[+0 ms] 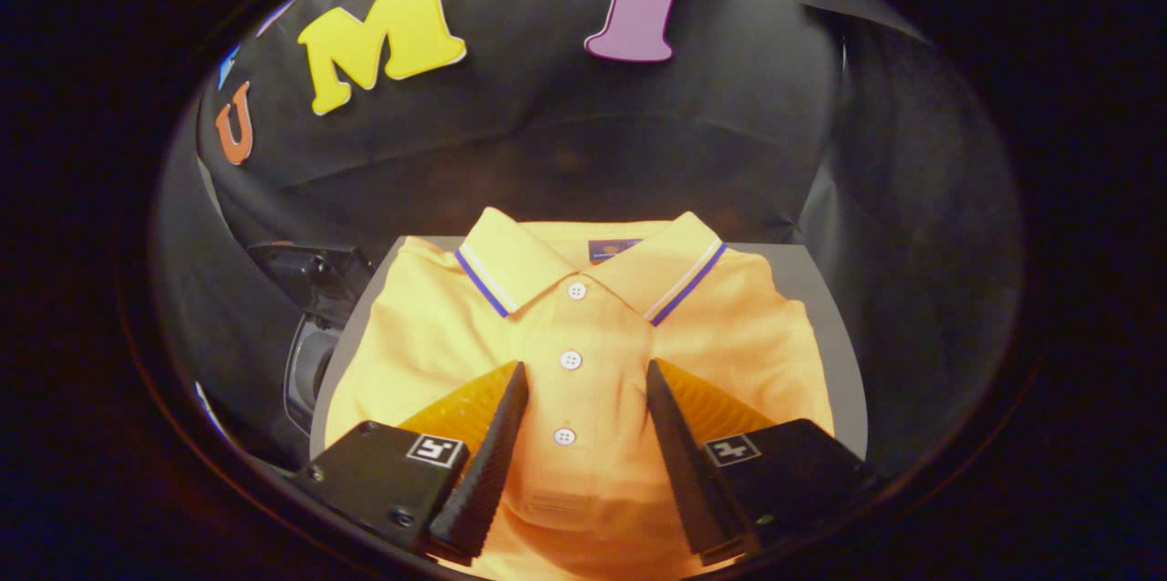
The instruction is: Put the clothes into the washing machine and then close the washing machine lid.
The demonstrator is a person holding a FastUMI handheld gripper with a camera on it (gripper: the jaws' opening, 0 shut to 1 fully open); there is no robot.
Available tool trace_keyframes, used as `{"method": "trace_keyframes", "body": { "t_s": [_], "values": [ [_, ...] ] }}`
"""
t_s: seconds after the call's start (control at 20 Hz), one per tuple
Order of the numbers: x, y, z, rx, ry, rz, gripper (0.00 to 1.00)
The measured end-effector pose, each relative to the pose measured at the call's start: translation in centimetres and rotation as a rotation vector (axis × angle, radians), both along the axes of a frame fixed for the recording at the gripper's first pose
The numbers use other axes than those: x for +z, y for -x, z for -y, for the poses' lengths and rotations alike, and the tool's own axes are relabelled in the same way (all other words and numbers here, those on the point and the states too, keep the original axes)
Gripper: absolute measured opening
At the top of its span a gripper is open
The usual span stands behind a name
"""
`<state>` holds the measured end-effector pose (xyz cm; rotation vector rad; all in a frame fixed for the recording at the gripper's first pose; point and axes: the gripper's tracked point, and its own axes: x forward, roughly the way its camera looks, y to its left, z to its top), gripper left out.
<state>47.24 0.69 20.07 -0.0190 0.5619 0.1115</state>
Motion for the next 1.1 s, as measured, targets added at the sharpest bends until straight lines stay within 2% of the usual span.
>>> {"method": "trace_keyframes", "body": {
  "t_s": [0.1,0.25,0.3,0.4,0.65,0.8,1.1],
  "values": [
    [0.3,0.1,-0.5,0.030,-0.010,0.014,0.52],
    [0.2,0.2,-0.9,0.049,-0.045,0.027,0.20],
    [0.2,0.5,-0.9,0.051,-0.066,0.027,0.14],
    [-0.1,2.3,-1.2,0.062,-0.108,0.010,0.09],
    [-0.4,7.0,-2.0,0.058,-0.184,-0.012,0.07],
    [1.0,9.5,-3.1,0.046,-0.239,0.007,0.07],
    [5.7,15.7,-6.9,0.090,-0.278,0.091,0.07]
  ]
}}
